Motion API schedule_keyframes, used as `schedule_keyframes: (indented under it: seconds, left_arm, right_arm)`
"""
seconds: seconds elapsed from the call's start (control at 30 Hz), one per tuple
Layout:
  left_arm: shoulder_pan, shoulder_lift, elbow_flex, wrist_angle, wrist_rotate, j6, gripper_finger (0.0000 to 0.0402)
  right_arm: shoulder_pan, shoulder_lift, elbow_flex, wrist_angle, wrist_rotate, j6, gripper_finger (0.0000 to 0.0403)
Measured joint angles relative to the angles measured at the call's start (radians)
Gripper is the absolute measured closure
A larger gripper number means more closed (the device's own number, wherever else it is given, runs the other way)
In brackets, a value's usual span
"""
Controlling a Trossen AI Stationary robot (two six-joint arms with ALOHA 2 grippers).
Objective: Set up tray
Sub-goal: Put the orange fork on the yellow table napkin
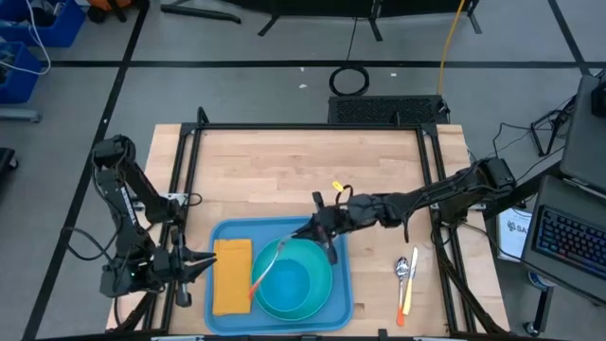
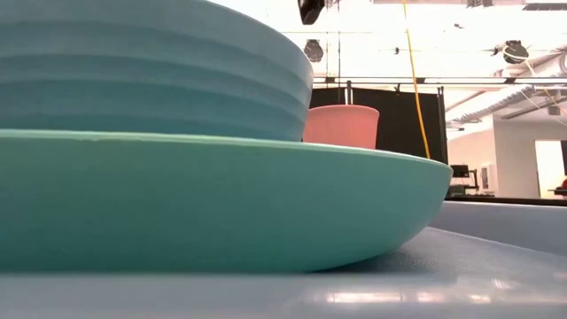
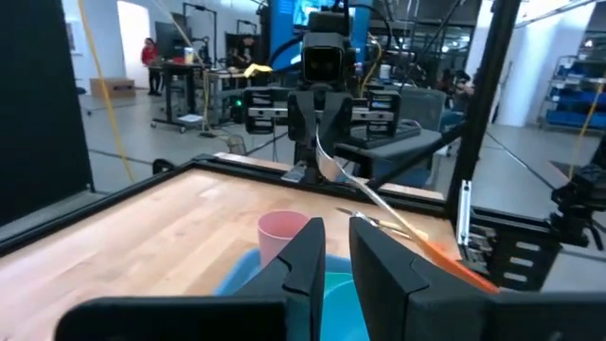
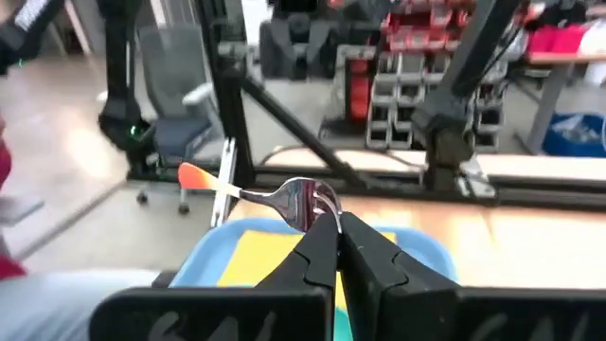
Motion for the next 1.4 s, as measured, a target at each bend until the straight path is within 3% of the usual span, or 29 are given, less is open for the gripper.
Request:
schedule_keyframes:
  seconds: [0.23, 0.43, 0.7, 1.1, 1.4]
  left_arm:
    - [0.000, -0.019, 0.000, 0.006, 0.007, 0.016, 0.0346]
    - [0.000, -0.053, 0.000, 0.048, 0.008, 0.172, 0.0346]
    - [0.000, -0.135, 0.000, 0.170, 0.009, 0.453, 0.0346]
    - [-0.021, -0.255, 0.000, 0.166, 0.045, 0.626, 0.0346]
    - [-0.045, -0.308, 0.000, 0.164, 0.064, 0.723, 0.0346]
  right_arm:
    - [0.025, 0.005, 0.074, -0.093, 0.000, -0.007, 0.0402]
    - [-0.015, 0.073, 0.157, -0.191, -0.011, 0.023, 0.0402]
    - [-0.065, 0.241, 0.398, -0.332, -0.137, 0.046, 0.0402]
    - [-0.127, 0.400, 0.675, -0.556, -0.239, 0.075, 0.0403]
    - [-0.172, 0.496, 0.824, -0.625, -0.343, 0.104, 0.0403]
